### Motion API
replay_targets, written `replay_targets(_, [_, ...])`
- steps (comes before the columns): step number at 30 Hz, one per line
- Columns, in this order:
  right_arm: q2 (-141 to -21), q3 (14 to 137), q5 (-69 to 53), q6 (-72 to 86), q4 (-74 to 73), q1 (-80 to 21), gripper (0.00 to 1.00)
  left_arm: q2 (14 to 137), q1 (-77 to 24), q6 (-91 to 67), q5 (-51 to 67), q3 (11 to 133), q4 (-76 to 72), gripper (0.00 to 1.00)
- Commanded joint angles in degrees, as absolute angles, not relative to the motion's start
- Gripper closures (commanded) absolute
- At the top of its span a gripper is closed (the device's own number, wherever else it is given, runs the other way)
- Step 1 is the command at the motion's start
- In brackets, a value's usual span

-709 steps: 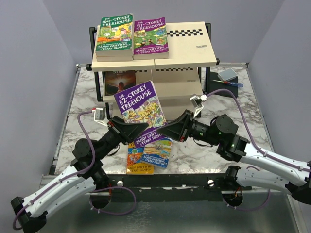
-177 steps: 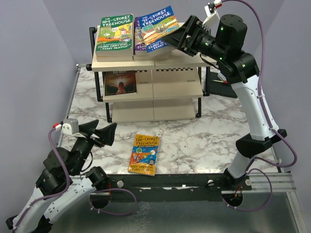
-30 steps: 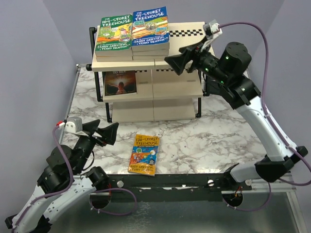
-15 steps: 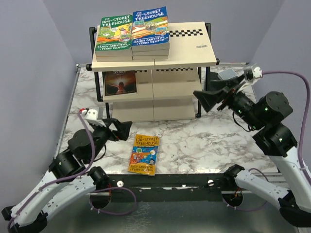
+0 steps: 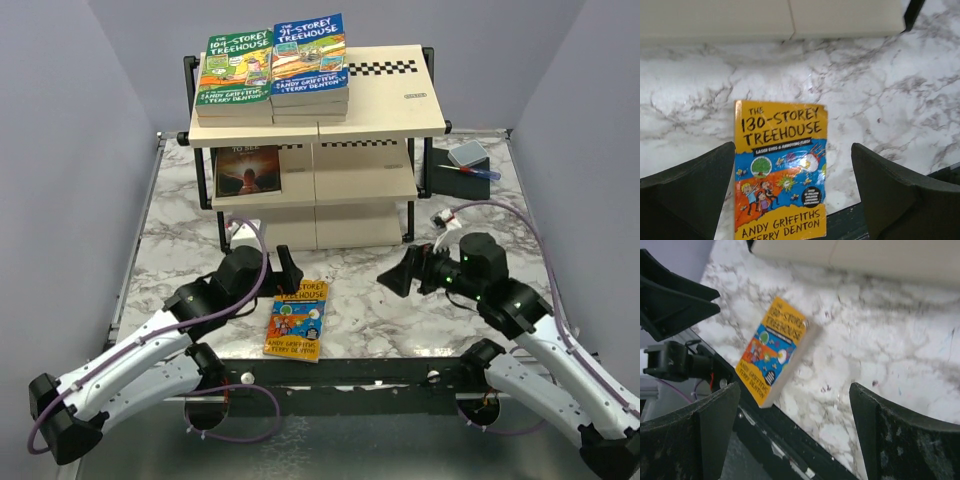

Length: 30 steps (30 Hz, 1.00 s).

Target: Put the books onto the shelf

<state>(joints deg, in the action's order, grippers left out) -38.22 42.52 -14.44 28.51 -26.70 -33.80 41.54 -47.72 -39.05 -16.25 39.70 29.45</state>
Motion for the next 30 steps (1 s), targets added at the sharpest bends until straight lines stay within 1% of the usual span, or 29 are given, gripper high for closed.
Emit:
replay_targets(1, [-38.51, 34.14, -18.95, 35.77, -22.42, -34.19, 0.09, 43.48, -47.59, -49.01, -16.95, 34.81, 30.41, 0.01])
replay_targets(3, [-39.68, 30.42, -18.89, 38.69, -18.61, -34.71, 0.12, 43.75, -47.57, -50.89, -17.88, 33.16, 30.41, 0.01])
replay_targets(7, [-44.22, 25.87, -16.85, 43.22, -11.84, -37.23, 0.14, 43.91, -47.55, -57.36, -20.05, 29.16, 30.38, 0.01])
replay_targets(16, [-57.95, 25.15, -11.86, 49.52, -0.59, -45.13, 0.14, 49.35, -47.56, -59.96, -17.36, 23.26, 25.18, 0.01])
replay_targets(23, [-65.31, 24.70, -10.41, 53.79, 6.63, -49.01, 0.14, 55.06, -47.60, -57.37, -8.92, 21.54, 17.70, 0.01])
replay_targets(30, [-68.45, 23.31, -8.55, 57.97, 8.15, -50.79, 0.14, 64.68, -48.80, -54.96, 1.92, 21.60, 7.35, 0.08])
